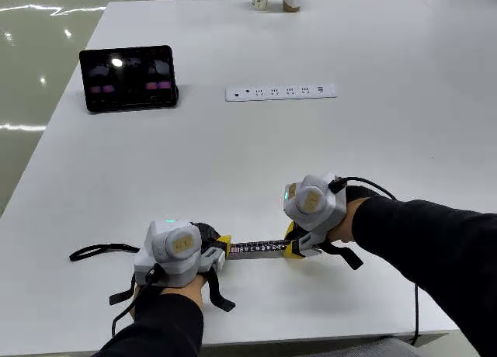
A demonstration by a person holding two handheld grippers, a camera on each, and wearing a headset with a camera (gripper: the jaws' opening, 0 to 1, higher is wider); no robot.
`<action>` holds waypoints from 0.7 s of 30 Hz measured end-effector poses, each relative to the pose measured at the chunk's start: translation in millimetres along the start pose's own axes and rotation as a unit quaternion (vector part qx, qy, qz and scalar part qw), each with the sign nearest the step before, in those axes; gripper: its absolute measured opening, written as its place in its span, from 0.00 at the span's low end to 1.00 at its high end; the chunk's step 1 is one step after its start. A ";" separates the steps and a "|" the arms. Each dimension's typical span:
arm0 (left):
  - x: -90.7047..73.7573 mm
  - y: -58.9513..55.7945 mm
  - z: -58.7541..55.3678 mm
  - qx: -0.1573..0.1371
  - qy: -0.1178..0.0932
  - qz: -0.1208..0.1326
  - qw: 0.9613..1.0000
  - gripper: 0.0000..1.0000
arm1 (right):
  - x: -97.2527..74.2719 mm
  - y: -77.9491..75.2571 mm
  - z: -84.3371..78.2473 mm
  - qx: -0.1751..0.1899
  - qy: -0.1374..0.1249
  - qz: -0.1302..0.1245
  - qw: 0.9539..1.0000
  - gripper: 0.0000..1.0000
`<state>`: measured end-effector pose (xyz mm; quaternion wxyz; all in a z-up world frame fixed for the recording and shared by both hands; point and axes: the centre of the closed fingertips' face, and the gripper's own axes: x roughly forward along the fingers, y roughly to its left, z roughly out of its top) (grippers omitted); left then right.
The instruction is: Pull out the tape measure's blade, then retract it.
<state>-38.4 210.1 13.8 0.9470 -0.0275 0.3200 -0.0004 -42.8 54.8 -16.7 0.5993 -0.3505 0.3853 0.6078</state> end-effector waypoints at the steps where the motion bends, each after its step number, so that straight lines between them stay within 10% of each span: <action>1: 0.6 0.2 -0.3 0.001 0.001 -0.001 1.000 0.64 | 0.3 0.0 0.4 -0.001 0.000 0.000 1.000 0.12; 21: 3.1 0.8 -1.4 -0.007 0.006 -0.009 1.000 0.64 | 5.3 -0.3 6.3 0.008 -0.006 -0.005 1.000 0.12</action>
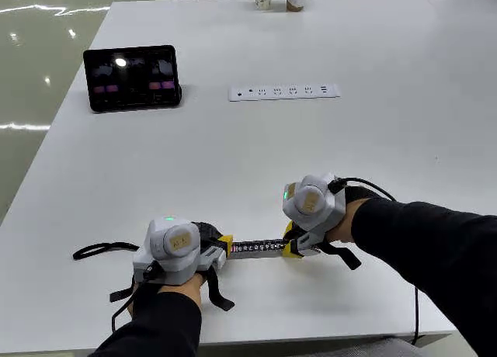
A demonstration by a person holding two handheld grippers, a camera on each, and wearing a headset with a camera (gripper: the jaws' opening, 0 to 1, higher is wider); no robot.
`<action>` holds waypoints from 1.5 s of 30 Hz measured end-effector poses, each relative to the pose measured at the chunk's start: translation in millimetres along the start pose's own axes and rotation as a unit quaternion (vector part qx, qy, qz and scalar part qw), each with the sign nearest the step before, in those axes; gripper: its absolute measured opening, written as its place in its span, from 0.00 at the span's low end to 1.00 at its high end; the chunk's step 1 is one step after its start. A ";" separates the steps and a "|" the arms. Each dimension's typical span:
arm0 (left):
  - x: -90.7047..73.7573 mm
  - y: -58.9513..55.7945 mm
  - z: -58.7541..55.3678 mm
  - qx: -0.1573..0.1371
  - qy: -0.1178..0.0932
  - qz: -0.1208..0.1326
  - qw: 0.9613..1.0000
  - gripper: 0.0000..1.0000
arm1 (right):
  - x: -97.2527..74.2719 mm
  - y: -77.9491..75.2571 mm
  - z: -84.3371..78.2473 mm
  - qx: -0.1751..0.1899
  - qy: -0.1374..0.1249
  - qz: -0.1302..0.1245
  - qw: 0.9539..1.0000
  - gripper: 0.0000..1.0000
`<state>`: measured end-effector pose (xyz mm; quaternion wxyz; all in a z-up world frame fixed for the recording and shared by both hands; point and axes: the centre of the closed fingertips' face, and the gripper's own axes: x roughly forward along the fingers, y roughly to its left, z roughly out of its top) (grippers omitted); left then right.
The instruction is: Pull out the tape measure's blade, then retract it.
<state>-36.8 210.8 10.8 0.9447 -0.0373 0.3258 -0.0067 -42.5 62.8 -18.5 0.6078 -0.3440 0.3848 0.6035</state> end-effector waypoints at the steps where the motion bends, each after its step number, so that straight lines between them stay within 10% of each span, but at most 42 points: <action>1: 0.2 0.2 0.2 0.000 0.000 0.000 1.000 0.64 | 0.4 -0.4 0.0 0.002 0.000 0.000 1.000 0.12; 45: -2.6 -0.2 -0.7 -0.005 0.005 -0.015 1.000 0.63 | 12.9 7.6 29.0 -0.011 -0.035 0.005 0.999 0.12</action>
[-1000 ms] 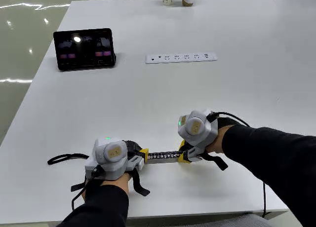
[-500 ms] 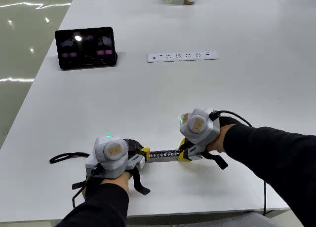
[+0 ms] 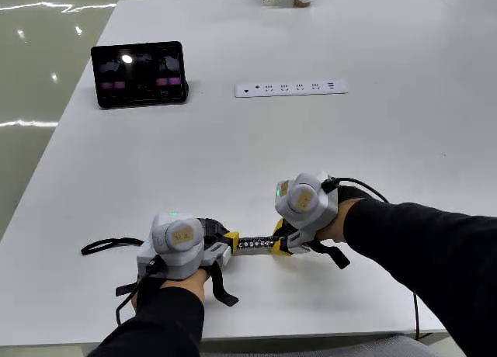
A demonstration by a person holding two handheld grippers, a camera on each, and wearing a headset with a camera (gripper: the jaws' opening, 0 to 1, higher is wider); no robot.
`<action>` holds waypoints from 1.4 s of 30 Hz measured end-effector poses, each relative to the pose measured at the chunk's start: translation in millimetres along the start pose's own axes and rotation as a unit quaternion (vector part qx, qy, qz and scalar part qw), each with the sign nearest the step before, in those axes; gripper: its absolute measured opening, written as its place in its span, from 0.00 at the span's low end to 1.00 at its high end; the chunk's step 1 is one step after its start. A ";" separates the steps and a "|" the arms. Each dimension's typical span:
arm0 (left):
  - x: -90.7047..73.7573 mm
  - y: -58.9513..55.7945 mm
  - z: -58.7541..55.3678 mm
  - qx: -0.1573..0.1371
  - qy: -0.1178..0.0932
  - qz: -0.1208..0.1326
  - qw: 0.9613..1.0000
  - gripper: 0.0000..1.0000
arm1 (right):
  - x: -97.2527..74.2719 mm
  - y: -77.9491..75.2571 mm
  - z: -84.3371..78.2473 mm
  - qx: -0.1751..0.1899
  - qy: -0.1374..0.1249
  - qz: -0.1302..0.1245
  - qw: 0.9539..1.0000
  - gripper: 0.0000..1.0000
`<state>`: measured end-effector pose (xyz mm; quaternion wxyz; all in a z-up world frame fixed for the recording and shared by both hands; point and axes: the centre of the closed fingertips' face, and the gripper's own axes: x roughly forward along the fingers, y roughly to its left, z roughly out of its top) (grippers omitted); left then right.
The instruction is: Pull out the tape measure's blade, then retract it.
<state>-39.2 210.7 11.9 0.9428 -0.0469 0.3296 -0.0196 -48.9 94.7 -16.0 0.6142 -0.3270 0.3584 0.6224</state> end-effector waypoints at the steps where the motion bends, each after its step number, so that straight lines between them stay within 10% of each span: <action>1: -0.1 0.0 -0.1 0.000 0.000 0.000 1.000 0.63 | 0.6 0.5 1.1 -0.002 -0.002 0.001 1.000 0.12; 42: -0.1 0.3 0.2 -0.001 0.004 -0.004 1.000 0.63 | 10.4 2.4 20.6 0.018 -0.042 0.007 0.999 0.12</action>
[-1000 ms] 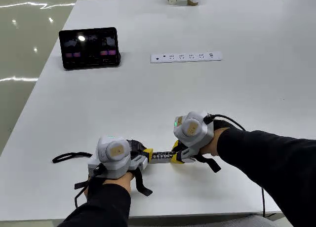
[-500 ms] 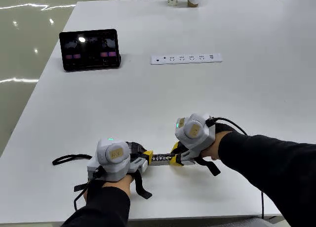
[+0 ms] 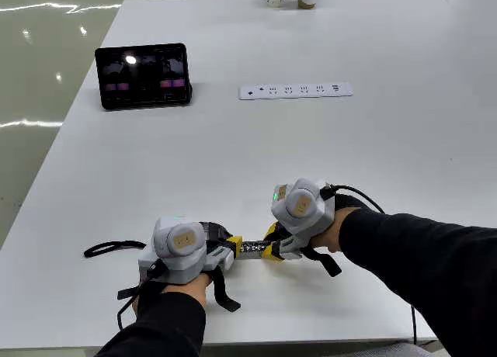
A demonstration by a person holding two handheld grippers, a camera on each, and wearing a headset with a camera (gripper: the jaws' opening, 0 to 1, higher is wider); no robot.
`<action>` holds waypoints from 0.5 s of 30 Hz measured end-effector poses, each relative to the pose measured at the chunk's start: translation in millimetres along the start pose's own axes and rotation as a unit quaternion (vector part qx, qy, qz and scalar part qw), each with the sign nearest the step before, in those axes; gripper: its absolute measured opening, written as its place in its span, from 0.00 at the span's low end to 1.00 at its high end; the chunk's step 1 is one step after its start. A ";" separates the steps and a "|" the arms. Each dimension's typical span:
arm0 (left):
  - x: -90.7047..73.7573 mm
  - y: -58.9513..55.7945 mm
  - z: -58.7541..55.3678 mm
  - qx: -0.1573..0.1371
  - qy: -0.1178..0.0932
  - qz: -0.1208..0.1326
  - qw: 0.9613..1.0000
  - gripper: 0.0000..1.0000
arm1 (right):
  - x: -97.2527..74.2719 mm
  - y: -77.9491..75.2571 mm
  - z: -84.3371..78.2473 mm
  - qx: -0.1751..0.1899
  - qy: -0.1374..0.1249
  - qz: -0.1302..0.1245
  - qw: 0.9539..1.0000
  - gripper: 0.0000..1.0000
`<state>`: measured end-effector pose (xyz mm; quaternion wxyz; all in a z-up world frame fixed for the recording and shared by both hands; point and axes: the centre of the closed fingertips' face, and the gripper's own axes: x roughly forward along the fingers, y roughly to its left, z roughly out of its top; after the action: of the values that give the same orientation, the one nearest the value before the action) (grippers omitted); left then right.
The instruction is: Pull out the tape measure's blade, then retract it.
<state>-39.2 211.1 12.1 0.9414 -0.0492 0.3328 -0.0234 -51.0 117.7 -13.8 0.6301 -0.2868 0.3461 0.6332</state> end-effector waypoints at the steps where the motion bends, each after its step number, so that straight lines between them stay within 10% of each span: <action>1: 0.0 0.0 0.0 0.000 0.000 0.000 1.000 0.63 | 0.6 0.3 1.4 -0.001 -0.001 0.000 1.000 0.12; 15: 0.0 -0.4 -0.3 -0.001 0.001 -0.001 1.000 0.64 | 6.5 0.5 9.5 -0.002 -0.011 0.000 1.000 0.12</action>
<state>-39.4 210.6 11.9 0.9411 -0.0506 0.3334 -0.0238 -51.0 129.2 -13.3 0.6336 -0.2813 0.3373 0.6369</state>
